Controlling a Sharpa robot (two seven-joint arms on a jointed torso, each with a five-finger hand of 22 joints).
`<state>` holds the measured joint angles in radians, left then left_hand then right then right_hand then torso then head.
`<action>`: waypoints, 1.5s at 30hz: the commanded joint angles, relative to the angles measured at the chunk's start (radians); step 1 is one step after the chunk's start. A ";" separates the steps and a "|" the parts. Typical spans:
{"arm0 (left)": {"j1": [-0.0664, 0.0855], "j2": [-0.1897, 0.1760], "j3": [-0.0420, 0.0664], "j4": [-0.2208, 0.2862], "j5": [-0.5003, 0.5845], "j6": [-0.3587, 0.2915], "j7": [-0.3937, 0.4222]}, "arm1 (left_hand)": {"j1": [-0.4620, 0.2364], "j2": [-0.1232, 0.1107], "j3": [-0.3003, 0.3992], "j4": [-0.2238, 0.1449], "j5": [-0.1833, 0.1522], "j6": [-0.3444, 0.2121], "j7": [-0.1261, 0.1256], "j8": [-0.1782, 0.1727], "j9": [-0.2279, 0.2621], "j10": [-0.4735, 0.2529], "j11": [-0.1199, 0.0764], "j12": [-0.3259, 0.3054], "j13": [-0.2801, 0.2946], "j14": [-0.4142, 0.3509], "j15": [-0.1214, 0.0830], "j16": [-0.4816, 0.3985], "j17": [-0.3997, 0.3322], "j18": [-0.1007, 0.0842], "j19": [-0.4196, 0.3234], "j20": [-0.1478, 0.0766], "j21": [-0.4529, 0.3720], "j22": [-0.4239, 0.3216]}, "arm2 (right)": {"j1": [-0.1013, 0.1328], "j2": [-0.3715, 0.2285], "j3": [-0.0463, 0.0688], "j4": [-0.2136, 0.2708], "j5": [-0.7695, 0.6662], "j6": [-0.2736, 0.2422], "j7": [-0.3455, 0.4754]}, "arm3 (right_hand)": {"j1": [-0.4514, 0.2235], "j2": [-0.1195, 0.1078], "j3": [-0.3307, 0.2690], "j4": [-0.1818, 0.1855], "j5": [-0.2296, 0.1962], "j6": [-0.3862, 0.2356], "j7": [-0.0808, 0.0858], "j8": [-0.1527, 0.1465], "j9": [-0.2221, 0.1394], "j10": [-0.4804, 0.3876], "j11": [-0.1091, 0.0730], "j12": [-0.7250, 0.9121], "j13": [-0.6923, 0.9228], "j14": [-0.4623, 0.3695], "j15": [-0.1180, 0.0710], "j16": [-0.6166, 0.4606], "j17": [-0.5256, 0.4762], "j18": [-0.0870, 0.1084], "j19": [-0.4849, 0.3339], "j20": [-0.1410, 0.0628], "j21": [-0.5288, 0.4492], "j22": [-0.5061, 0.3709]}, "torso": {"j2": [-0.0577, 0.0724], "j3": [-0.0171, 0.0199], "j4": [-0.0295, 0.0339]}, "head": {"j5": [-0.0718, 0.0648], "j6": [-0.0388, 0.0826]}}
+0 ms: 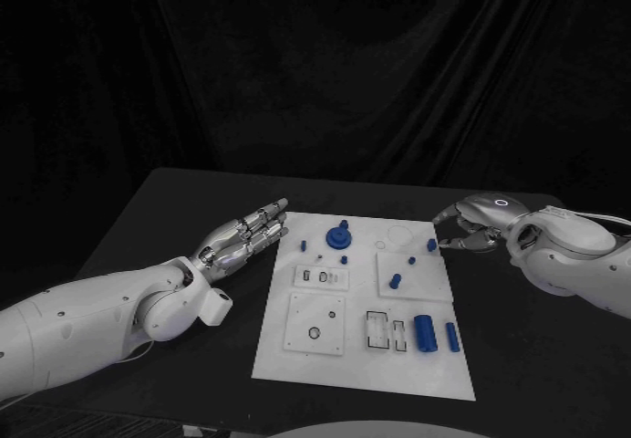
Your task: Assemble the parts on the task board
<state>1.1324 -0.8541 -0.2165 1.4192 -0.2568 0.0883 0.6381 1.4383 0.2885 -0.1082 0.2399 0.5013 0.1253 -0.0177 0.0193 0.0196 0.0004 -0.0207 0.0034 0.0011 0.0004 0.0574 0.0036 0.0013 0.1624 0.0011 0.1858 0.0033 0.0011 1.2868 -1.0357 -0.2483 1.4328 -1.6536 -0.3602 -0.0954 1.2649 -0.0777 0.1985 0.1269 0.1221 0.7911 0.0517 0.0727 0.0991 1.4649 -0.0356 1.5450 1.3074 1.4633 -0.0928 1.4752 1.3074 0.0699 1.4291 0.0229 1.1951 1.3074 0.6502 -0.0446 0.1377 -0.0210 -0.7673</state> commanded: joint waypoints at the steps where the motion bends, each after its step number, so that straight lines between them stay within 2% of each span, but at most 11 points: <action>1: -0.002 0.000 0.001 0.004 0.001 0.000 0.018 | 0.005 -0.005 0.005 0.001 0.007 0.001 0.005 0.002 0.002 0.000 0.006 -0.003 -0.001 0.000 0.008 -0.004 -0.001 0.017 -0.001 0.006 -0.003 -0.001 | -0.011 0.006 0.000 -0.014 -0.004 -0.011 -0.013 | 0.005 0.006 -0.006 0.001 -0.007 0.007 0.001 0.000 0.000 0.088 -0.001 -0.003 0.239 0.083 0.001 -0.005 0.179 0.008 -0.006 -0.001 -0.004 0.132 | 0.000 0.0001 0.0018 | -0.001 -0.002; 7: -0.004 -0.003 0.001 0.006 0.001 0.000 0.017 | 0.006 -0.005 0.006 0.000 0.008 0.001 0.006 0.002 0.002 0.000 0.006 -0.003 -0.001 0.000 0.008 -0.004 -0.001 0.017 -0.001 0.006 -0.003 -0.001 | -0.023 0.021 0.000 -0.037 -0.004 -0.003 -0.013 | 0.007 0.006 -0.009 0.002 -0.007 0.012 0.004 0.002 0.001 0.088 0.000 -0.003 0.239 0.082 0.001 -0.008 0.176 0.009 -0.007 0.000 -0.009 0.131 | 0.000 -0.0006 -0.0001 | -0.001 -0.008; 11: -0.005 -0.003 0.001 0.008 0.001 0.001 0.018 | 0.006 -0.005 0.006 0.000 0.008 0.001 0.006 0.002 0.002 0.000 0.006 -0.003 -0.001 0.000 0.008 -0.004 -0.001 0.017 -0.001 0.006 -0.003 -0.001 | -0.030 0.026 0.000 -0.047 -0.004 -0.007 -0.011 | 0.013 0.009 -0.015 0.007 -0.005 0.045 0.009 0.015 0.008 0.090 0.005 0.000 0.241 0.083 0.005 -0.010 0.176 0.008 -0.006 0.002 -0.013 0.131 | 0.000 0.0000 0.0034 | -0.004 -0.008; 16: -0.006 -0.003 0.001 0.008 0.001 0.001 0.018 | 0.006 -0.005 0.007 -0.002 0.010 0.002 0.005 0.002 0.002 0.000 0.006 -0.003 -0.001 0.000 0.008 -0.004 -0.001 0.017 -0.001 0.007 -0.003 -0.001 | -0.035 0.037 0.000 -0.063 -0.004 -0.009 -0.010 | 0.014 0.009 -0.016 0.008 -0.006 0.053 0.010 0.018 0.010 0.090 0.006 0.001 0.242 0.083 0.005 -0.011 0.175 0.008 -0.006 0.003 -0.014 0.131 | 0.000 -0.0007 0.0008 | -0.002 -0.009; 22: -0.007 -0.003 0.001 0.009 0.001 0.003 0.018 | 0.006 -0.005 0.007 -0.002 0.010 0.002 0.005 0.002 0.002 0.000 0.006 -0.003 -0.001 0.000 0.008 -0.004 -0.001 0.017 -0.001 0.007 -0.003 -0.001 | -0.042 0.051 0.001 -0.080 -0.004 -0.010 -0.007 | 0.014 0.010 -0.017 0.009 -0.006 0.055 0.011 0.019 0.011 0.091 0.006 0.001 0.242 0.082 0.006 -0.013 0.173 0.009 -0.006 0.003 -0.015 0.131 | 0.000 0.0003 0.0038 | -0.003 -0.013; 28: -0.007 -0.004 0.001 0.009 0.001 0.003 0.017 | 0.007 -0.005 0.009 -0.004 0.011 0.001 0.005 0.002 0.002 0.000 0.006 -0.003 -0.001 0.000 0.008 -0.004 -0.001 0.017 -0.001 0.007 -0.003 -0.001 | -0.048 0.063 0.001 -0.095 -0.004 -0.008 -0.004 | 0.013 0.012 -0.018 0.012 -0.002 0.060 0.012 0.021 0.013 0.090 0.007 0.001 0.242 0.082 0.006 -0.014 0.172 0.009 -0.007 0.003 -0.018 0.130 | -0.001 -0.0002 0.0028 | -0.002 -0.015; 45: -0.009 -0.002 0.001 0.007 0.001 0.007 0.015 | 0.008 -0.005 0.010 -0.005 0.012 0.001 0.005 0.002 0.002 0.000 0.006 -0.003 -0.001 0.000 0.009 -0.004 -0.001 0.017 -0.001 0.007 -0.003 -0.001 | -0.057 0.086 0.001 -0.119 -0.004 -0.002 0.009 | 0.024 0.021 -0.020 0.015 0.058 0.068 0.015 0.016 0.017 0.090 0.009 0.000 0.241 0.082 0.009 -0.017 0.171 0.009 -0.006 0.007 -0.026 0.131 | -0.002 -0.0002 0.0026 | -0.003 -0.021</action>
<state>1.1247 -0.8578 -0.2164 1.4244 -0.2568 0.0888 0.6378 1.4383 0.2885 -0.1027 0.2344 0.5067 0.1252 -0.0177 0.0193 0.0202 0.0002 -0.0209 0.0034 0.0009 0.0004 0.0574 0.0036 0.0011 0.1624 0.0011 0.1858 0.0033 0.0016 1.2325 -0.9491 -0.2476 1.3153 -1.6536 -0.3592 -0.0888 1.2823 -0.0603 0.1820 0.1434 0.1824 0.8539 0.0678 0.0890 0.1155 1.4686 -0.0320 1.5450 1.3073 1.4661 -0.0900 1.4638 1.3073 0.0699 1.4239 0.0253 1.1731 1.3078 0.6484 -0.0445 0.1404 -0.0239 -0.7877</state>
